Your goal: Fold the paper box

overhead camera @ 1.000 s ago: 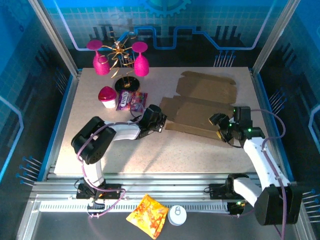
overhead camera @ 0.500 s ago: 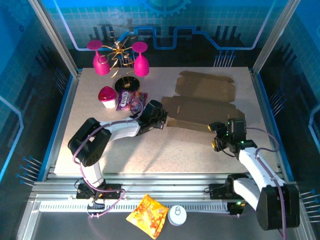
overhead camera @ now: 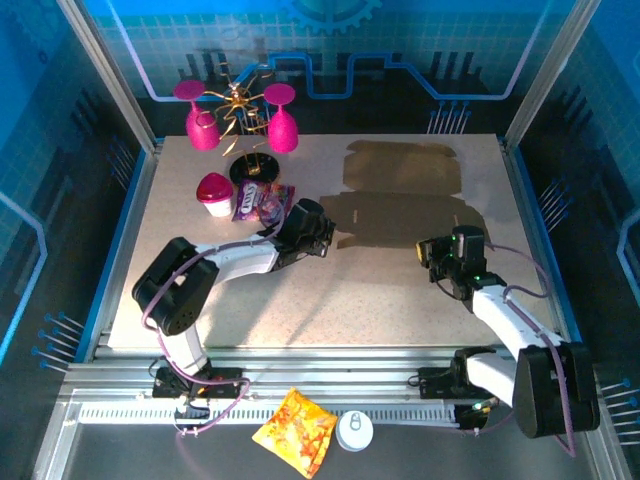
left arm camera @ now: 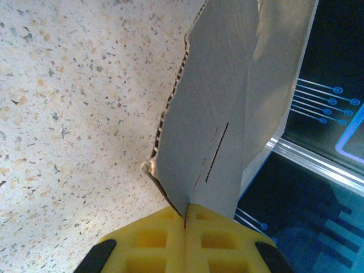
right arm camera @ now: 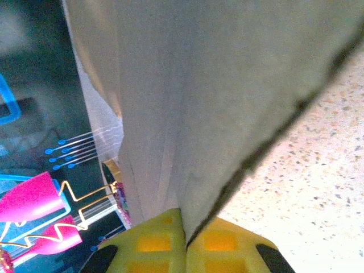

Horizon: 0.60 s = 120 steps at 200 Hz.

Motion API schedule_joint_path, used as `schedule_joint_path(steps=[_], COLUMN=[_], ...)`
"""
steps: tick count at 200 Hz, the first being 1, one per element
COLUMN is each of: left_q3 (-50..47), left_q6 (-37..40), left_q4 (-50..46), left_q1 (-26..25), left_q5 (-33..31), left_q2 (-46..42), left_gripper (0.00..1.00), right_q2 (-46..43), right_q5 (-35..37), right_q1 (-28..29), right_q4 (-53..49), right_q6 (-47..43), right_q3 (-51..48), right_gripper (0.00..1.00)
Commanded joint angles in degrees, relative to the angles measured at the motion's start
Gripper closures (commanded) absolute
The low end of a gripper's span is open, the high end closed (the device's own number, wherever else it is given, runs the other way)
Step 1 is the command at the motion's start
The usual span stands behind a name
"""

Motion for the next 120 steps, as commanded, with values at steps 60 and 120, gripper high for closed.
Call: schedule_joint_path(steps=[60, 120], left_q3=[8.4, 15.2], left_q6=[23.6, 38.0], left_q4=[-16.4, -26.4], left_q1=[2.7, 4.9], left_q5=[-2.0, -7.8], left_q2=[-17.0, -26.5], left_gripper=[0.29, 0.27], right_q2=[-0.3, 2.5], right_q5=[3.8, 0.9], right_q1=[0.2, -0.2], right_q4=[-18.1, -18.3], right_q6=[-6.7, -15.8], right_q3=[26.0, 43.4], right_gripper=[1.0, 1.0])
